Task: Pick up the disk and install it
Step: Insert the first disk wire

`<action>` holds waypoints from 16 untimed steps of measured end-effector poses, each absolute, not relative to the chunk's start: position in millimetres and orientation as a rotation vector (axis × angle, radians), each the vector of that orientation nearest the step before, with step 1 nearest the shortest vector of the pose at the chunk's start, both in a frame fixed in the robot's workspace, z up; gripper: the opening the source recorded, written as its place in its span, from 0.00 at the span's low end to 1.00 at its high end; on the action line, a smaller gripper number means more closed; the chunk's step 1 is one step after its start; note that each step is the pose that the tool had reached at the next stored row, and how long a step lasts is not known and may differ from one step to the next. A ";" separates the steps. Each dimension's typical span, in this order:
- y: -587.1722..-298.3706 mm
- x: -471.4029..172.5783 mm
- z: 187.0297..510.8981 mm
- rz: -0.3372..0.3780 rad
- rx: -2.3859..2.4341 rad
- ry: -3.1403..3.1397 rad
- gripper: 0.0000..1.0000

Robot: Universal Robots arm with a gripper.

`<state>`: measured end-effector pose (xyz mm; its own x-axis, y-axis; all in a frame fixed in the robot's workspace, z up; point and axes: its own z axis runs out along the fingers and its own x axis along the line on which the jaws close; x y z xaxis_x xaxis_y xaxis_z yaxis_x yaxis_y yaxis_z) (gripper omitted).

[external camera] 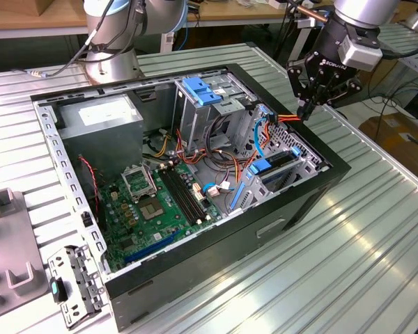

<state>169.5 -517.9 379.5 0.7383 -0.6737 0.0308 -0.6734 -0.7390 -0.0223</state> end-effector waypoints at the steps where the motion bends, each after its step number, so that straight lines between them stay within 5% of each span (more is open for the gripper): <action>1: -517.9 169.6 379.5 -0.058 -2.920 1.131 0.16; 16: -518.1 149.9 379.3 -0.058 -2.880 1.229 0.16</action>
<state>149.9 -518.1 379.3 0.6915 -0.7217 0.0303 -0.7213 -0.6922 -0.0234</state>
